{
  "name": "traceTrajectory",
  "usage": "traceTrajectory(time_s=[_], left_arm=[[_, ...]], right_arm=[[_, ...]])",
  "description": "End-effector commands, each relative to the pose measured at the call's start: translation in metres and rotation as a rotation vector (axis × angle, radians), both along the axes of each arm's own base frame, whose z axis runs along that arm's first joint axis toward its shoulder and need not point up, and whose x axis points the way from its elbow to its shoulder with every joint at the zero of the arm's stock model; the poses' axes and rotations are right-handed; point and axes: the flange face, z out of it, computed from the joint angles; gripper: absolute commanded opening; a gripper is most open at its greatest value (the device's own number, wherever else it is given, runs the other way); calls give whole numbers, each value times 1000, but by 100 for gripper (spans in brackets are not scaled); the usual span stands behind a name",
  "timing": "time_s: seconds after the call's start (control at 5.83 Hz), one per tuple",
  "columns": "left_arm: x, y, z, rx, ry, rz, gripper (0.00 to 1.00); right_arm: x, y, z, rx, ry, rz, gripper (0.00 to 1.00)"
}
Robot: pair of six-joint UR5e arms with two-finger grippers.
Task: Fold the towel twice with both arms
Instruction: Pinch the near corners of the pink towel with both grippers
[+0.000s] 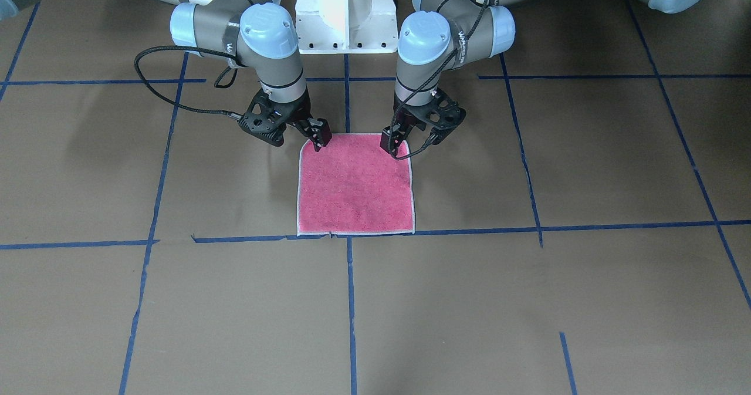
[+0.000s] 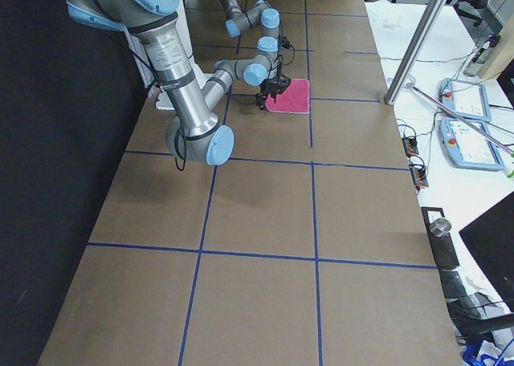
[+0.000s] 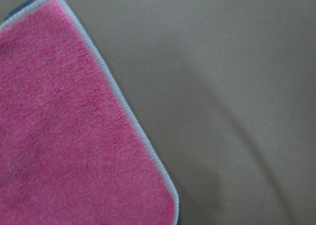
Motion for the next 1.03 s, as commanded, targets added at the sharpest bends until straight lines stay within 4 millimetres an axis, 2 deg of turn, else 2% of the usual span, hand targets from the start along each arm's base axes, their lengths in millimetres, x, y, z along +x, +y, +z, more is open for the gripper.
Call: traceTrajectory(time_s=[0.0, 0.34, 0.86], left_arm=[[2, 0, -2, 2, 3, 2, 79], [3, 1, -7, 3, 12, 1, 60], [5, 3, -13, -3, 20, -1, 53]], right_arm=[[-1, 1, -1, -1, -2, 1, 100], [0, 1, -2, -1, -5, 2, 100], [0, 0, -2, -1, -5, 3, 100]])
